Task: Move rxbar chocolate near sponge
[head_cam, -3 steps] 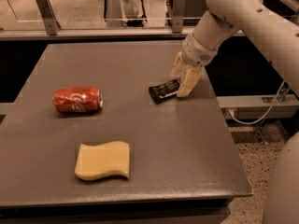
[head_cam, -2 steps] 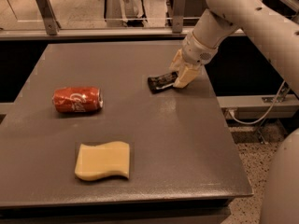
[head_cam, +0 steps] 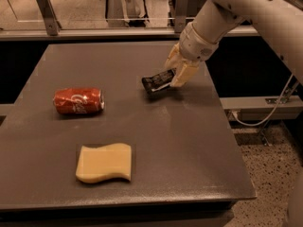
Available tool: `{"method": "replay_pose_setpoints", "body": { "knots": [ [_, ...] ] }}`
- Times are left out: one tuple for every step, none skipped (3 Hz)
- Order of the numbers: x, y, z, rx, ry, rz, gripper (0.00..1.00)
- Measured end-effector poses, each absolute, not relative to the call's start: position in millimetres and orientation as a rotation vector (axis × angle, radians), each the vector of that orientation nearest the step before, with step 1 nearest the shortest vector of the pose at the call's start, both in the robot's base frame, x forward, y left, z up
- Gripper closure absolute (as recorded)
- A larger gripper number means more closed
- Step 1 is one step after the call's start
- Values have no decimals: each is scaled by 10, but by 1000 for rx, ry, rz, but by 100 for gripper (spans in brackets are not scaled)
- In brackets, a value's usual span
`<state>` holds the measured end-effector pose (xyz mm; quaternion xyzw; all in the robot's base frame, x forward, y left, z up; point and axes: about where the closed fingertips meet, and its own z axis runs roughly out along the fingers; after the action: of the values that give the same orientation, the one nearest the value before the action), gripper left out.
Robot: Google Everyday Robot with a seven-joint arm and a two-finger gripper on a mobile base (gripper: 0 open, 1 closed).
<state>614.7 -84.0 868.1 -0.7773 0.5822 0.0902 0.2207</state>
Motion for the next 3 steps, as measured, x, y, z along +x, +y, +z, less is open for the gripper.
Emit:
{"method": "replay_pose_setpoints", "body": {
  "knots": [
    [5898,-755,8724,-2218,1569,297,100],
    [5506,-689,8692,-2261,1528,394,100],
    [5117,-543,8620,-2283,1453,520,100]
  ]
}}
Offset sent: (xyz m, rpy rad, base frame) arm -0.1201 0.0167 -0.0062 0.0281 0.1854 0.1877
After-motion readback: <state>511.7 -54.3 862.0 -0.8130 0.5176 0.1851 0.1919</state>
